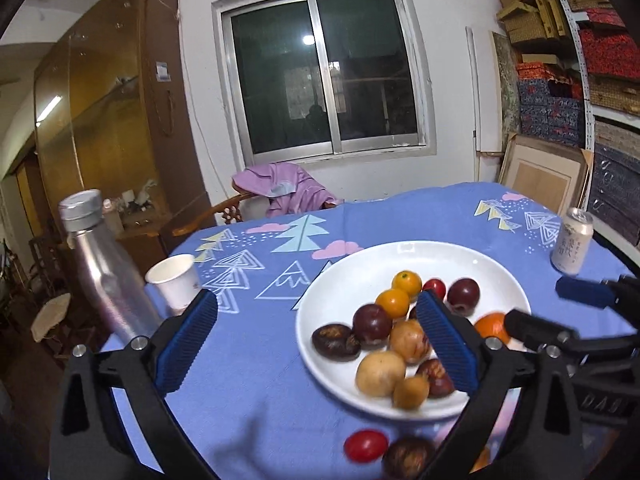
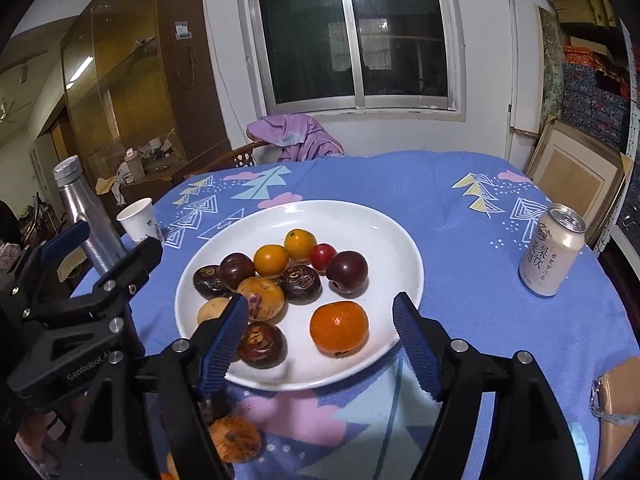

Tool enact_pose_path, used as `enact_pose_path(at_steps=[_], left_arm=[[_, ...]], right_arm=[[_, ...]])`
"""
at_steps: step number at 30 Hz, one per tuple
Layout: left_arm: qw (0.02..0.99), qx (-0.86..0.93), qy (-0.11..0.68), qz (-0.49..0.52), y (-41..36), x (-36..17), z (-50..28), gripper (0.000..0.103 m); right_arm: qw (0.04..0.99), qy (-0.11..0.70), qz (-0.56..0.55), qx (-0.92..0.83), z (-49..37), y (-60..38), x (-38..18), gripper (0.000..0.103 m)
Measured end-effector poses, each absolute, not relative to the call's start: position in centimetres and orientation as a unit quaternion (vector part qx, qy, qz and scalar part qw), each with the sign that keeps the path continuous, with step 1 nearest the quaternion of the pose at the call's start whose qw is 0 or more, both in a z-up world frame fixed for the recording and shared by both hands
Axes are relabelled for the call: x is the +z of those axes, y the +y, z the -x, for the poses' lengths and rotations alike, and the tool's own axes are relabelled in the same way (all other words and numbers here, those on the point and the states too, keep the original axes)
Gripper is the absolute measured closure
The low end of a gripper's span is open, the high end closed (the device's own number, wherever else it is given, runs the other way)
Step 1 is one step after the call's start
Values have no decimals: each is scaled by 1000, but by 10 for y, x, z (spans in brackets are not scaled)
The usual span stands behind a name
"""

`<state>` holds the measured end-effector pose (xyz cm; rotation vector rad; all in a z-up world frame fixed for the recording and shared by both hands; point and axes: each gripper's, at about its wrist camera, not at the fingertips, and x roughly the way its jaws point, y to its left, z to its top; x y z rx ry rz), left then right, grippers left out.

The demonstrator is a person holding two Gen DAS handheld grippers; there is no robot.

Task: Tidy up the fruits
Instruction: 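Move both open tools back to the fruit pile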

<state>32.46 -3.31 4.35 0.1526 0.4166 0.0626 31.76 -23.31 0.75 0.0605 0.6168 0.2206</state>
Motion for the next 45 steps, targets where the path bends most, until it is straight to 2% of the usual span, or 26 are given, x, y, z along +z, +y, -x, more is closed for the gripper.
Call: enact_pose_path(at_steps=[6,17,30,39,45], left_arm=[[977,25,206,-51,-13,47,-255,5],[973,28,221,-57,0,6,-160,4],[967,20,246,-62,-5,-1,-173,4],[968,28,242,-66,-4,0,-173,4],[967,28,244,-68,-5,0,-173,4]], right_arm=[[953,277,-25,119,-260,-235,8,17],[942,302,7,146,-190,-221,-28,15],[906,369,23,207,-195,-197,-51,15],[894,377,55,235,-197,-167,-54,16],[891,382,50,239,-202,-164,-56,21]])
